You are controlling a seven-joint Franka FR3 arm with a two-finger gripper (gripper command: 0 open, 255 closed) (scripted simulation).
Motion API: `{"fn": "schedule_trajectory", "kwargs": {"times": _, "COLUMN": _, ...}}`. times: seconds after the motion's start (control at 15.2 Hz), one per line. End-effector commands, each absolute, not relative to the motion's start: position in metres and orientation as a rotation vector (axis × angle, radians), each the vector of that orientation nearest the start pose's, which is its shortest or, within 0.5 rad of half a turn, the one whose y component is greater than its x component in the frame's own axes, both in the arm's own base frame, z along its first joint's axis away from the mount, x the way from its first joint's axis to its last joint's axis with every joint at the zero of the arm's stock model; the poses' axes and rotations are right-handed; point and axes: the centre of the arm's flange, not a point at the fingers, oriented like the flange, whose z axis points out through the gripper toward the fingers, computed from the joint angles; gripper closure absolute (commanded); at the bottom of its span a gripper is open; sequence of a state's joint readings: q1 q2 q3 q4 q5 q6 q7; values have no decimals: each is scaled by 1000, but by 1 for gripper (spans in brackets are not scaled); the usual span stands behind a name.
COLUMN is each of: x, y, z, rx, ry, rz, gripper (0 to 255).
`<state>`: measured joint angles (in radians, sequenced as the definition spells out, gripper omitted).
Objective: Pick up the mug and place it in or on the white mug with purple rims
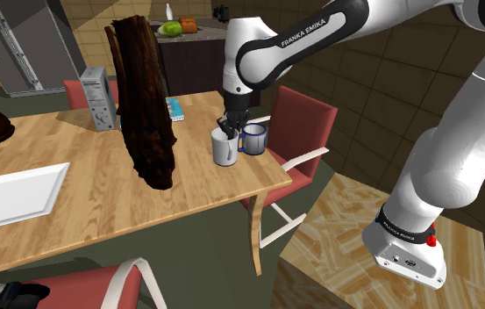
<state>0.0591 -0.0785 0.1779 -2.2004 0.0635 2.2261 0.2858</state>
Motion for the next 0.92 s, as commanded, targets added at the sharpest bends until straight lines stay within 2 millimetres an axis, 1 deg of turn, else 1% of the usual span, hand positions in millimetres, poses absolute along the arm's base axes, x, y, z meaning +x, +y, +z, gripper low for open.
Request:
{"fn": "schedule_trajectory", "kwargs": {"times": 0.0, "x": 511, "y": 127, "z": 437, "rx": -3072, "ry": 130, "rz": -138, "gripper": 255}}
{"fn": "schedule_trajectory", "kwargs": {"times": 0.86, "x": 511, "y": 127, "z": 506, "rx": -3072, "ry": 130, "rz": -138, "gripper": 255}}
